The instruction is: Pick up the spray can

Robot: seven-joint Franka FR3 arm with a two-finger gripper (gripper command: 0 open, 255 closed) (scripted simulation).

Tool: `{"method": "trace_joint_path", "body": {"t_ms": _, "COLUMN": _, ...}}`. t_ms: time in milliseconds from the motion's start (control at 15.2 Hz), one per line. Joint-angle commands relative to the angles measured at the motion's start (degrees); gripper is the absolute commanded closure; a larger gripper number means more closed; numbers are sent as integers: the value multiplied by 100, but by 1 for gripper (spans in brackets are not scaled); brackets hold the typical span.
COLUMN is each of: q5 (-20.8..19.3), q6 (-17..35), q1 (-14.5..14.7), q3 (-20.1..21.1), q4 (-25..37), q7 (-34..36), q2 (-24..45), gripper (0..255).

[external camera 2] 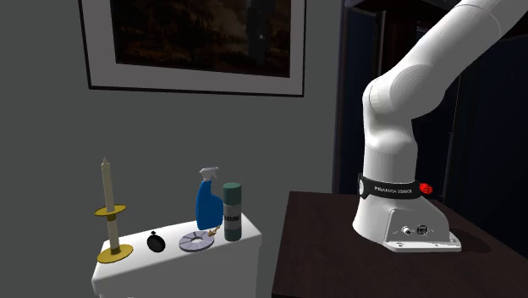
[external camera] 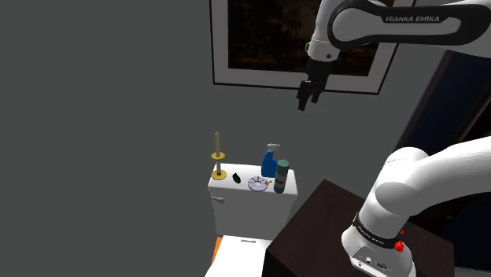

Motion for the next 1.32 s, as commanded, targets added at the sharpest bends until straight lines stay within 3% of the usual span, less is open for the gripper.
{"method": "trace_joint_path", "body": {"t_ms": 0, "q5": 0, "q6": 0, "q1": 0, "q3": 0, "q4": 0, "q7": 0, "q2": 0, "gripper": 0}}
{"method": "trace_joint_path", "body": {"t_ms": 594, "q5": -234, "q6": 1682, "q1": -64, "q3": -532, "q4": -920, "q7": -547, "q2": 881, "gripper": 0}}
{"method": "trace_joint_path", "body": {"t_ms": 1254, "q5": -231, "q6": 3645, "q1": -40, "q3": -1140, "q4": -1203, "q7": -1268, "q2": 2706, "gripper": 0}}
